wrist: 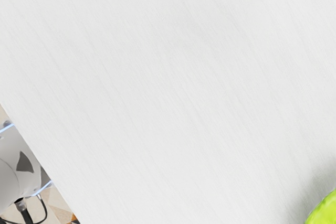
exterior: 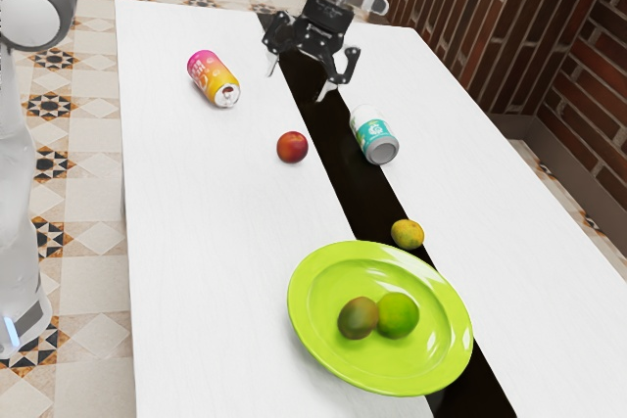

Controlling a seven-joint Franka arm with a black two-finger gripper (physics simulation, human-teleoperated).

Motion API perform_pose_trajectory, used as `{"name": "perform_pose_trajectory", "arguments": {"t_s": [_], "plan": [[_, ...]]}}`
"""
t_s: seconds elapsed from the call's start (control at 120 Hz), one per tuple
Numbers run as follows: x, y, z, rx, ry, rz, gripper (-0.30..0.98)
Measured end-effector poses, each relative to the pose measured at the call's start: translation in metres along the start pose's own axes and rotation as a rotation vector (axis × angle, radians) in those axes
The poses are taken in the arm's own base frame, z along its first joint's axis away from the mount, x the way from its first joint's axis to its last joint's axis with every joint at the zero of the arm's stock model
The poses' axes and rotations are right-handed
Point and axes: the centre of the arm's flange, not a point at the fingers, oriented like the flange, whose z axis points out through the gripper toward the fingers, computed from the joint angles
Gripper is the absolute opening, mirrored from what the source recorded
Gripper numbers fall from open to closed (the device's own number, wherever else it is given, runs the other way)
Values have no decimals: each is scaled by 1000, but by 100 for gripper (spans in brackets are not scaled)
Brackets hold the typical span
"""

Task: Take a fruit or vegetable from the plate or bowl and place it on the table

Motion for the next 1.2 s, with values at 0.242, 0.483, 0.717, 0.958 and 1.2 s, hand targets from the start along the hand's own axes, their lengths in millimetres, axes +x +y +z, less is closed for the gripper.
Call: {"name": "perform_pose_trajectory", "arguments": {"t_s": [0.242,0.483,0.717,0.958,1.2], "plan": [[3,38,-12,-165,49,-398,69],[-149,102,33,-169,68,-308,69],[-210,87,114,-200,62,-224,69],[-182,143,163,-195,49,-85,69],[-157,166,175,-242,81,91,69]]}}
